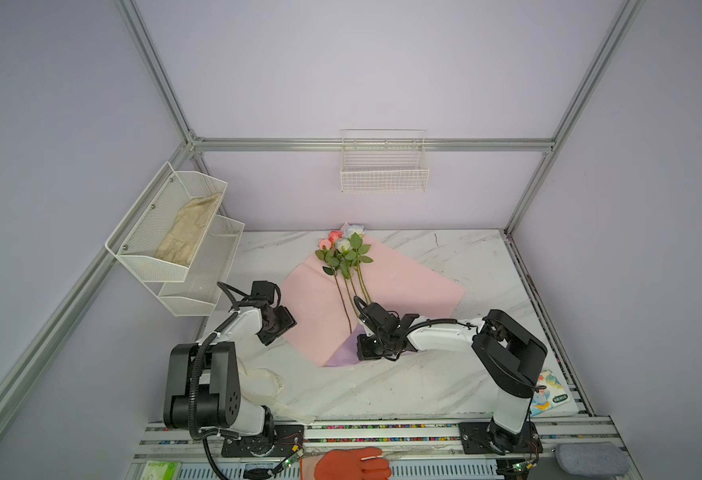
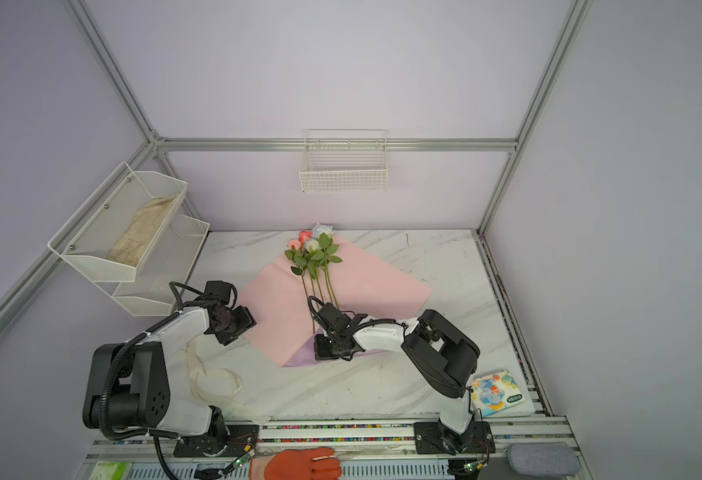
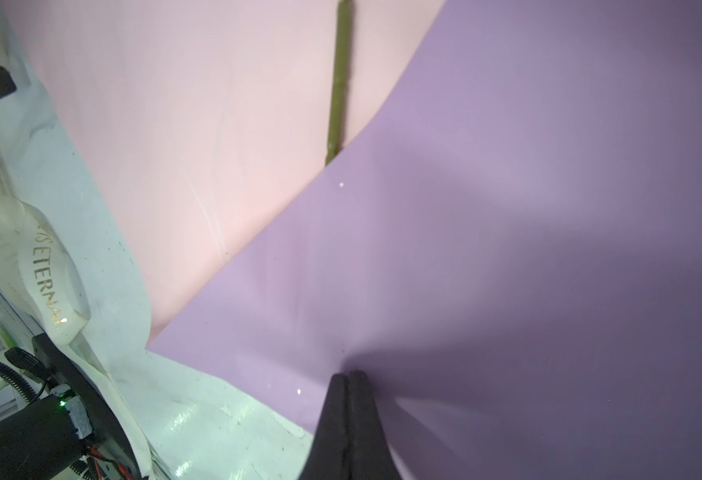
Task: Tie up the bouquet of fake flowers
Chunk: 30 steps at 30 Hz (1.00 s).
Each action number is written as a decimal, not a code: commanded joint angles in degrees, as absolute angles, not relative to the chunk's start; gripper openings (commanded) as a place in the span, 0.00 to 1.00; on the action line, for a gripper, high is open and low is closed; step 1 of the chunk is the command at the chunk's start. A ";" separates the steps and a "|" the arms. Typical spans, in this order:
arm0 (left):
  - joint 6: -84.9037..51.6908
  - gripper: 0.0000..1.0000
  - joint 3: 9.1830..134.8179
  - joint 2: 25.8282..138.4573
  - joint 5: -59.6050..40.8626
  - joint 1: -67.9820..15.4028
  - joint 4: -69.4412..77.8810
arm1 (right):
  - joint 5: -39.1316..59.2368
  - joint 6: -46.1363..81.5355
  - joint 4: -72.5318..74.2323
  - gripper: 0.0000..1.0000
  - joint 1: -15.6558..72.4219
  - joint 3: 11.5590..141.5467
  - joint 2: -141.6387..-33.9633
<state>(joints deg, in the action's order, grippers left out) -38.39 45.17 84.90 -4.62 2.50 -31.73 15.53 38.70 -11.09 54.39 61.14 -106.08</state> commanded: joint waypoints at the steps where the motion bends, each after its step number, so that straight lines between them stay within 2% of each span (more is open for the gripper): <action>1: -39.55 0.71 42.24 85.77 -7.57 2.55 -27.41 | 13.01 38.39 -12.83 0.03 54.68 60.55 -108.81; 9: -42.19 0.75 39.87 89.18 -21.79 2.21 -15.24 | 13.45 38.40 -12.92 0.03 54.71 60.97 -108.99; 16: -45.76 0.79 37.83 88.65 -28.65 1.87 -6.80 | 13.62 38.57 -12.93 0.03 54.67 61.00 -109.25; 19: -47.87 0.80 36.63 86.51 -28.51 1.85 -5.27 | 13.45 38.60 -12.96 0.03 54.67 60.93 -109.07; 26: -60.29 0.83 25.90 81.56 -27.61 1.81 9.41 | 13.47 38.74 -12.84 0.04 54.67 61.19 -109.55; 30: -61.08 0.85 22.32 73.80 -22.12 1.80 4.88 | 13.40 38.82 -12.88 0.04 54.70 61.18 -109.37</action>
<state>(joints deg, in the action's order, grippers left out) -57.60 25.50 77.25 -25.85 2.09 6.24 15.64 38.70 -10.72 54.39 61.52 -106.52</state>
